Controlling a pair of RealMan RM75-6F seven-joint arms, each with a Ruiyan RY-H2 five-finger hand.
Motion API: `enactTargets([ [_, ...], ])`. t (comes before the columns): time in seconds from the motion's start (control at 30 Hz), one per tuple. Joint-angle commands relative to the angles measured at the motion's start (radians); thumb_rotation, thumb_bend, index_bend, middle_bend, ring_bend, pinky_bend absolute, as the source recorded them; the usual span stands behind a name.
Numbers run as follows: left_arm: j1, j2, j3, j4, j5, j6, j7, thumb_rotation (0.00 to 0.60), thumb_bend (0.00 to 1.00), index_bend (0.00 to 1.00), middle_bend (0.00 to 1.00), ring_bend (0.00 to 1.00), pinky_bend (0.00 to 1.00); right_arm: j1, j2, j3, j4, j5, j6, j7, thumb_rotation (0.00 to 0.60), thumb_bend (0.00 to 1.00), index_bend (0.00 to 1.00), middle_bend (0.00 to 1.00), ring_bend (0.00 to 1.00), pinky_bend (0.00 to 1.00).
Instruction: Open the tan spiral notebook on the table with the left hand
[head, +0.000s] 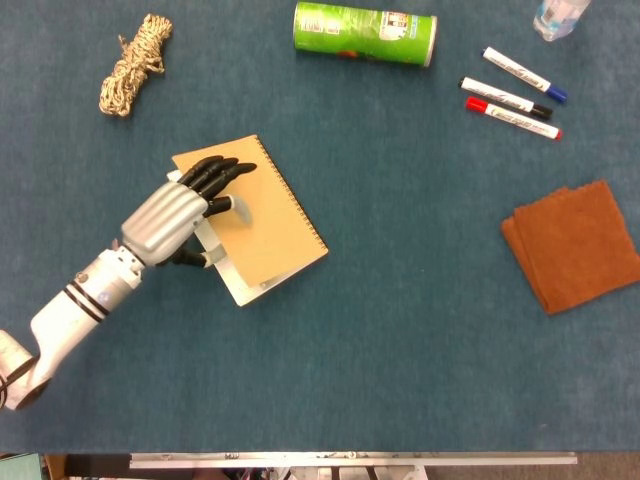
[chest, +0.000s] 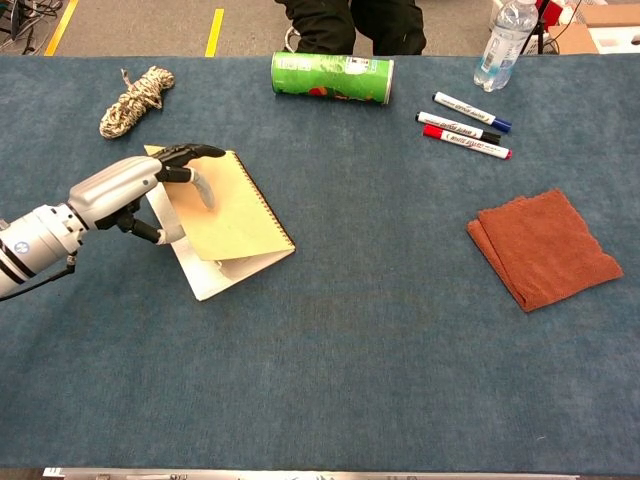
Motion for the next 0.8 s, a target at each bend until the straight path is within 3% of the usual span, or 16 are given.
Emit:
enactTargets([
  [0.03, -0.021, 0.006, -0.005, -0.045, 0.002, -0.022, 0.014, 0.600, 0.36, 0.52, 0.12, 0.00, 0.00, -0.001, -0.001, 0.001, 0.005, 0.000, 0.002, 0.005, 0.600, 0.19, 0.44, 0.36, 0.24, 0.32],
  [0.33, -0.036, 0.010, -0.011, -0.082, -0.002, -0.040, 0.045, 0.600, 0.37, 0.69, 0.22, 0.00, 0.00, -0.004, -0.003, 0.004, 0.021, 0.001, 0.009, 0.025, 0.600, 0.19, 0.44, 0.36, 0.23, 0.32],
  [0.57, -0.030, 0.067, 0.001, -0.113, 0.002, -0.030, 0.051, 0.600, 0.37, 0.72, 0.25, 0.00, 0.00, -0.003, -0.006, 0.004, 0.027, -0.004, 0.008, 0.032, 0.600, 0.19, 0.44, 0.36, 0.23, 0.32],
  [0.8, -0.018, 0.197, 0.054, -0.122, 0.037, -0.016, 0.077, 0.600, 0.37, 0.73, 0.25, 0.00, 0.00, -0.001, -0.006, 0.003, 0.019, -0.013, 0.010, 0.025, 0.600, 0.19, 0.44, 0.36, 0.23, 0.32],
])
